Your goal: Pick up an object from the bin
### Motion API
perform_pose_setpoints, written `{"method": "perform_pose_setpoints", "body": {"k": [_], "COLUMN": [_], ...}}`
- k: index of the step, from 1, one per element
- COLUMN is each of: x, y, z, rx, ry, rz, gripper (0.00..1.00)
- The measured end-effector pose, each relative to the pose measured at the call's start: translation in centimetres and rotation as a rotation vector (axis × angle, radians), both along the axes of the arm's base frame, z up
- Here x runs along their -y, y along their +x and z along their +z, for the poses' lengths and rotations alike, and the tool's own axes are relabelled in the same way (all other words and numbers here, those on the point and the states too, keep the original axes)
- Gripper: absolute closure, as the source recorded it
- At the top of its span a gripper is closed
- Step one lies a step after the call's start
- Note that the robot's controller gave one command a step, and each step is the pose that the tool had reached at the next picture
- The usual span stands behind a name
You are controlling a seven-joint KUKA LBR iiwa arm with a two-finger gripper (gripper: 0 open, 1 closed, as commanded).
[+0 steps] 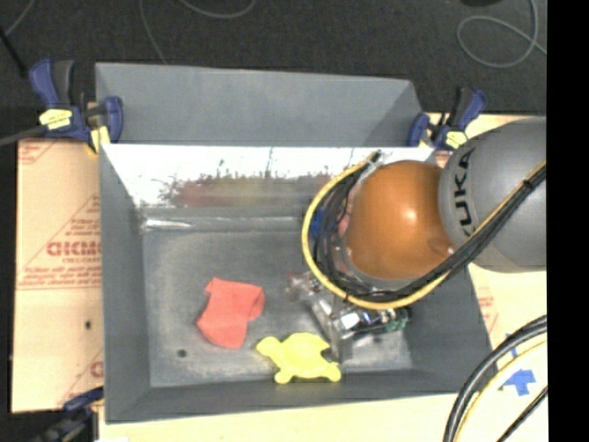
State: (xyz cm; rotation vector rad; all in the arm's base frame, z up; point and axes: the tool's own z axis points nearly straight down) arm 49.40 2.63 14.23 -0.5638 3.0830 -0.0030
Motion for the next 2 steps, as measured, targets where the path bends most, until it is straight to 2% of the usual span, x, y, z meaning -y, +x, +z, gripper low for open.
{"method": "perform_pose_setpoints", "body": {"k": [1,2], "x": [-1.46,-1.93], "y": [-1.25,-2.04], "z": [-7.13,-7.05], "rx": [0.022,0.005], "ry": [0.003,0.001], "rz": [0.020,-0.022], "gripper": [0.00,1.00]}}
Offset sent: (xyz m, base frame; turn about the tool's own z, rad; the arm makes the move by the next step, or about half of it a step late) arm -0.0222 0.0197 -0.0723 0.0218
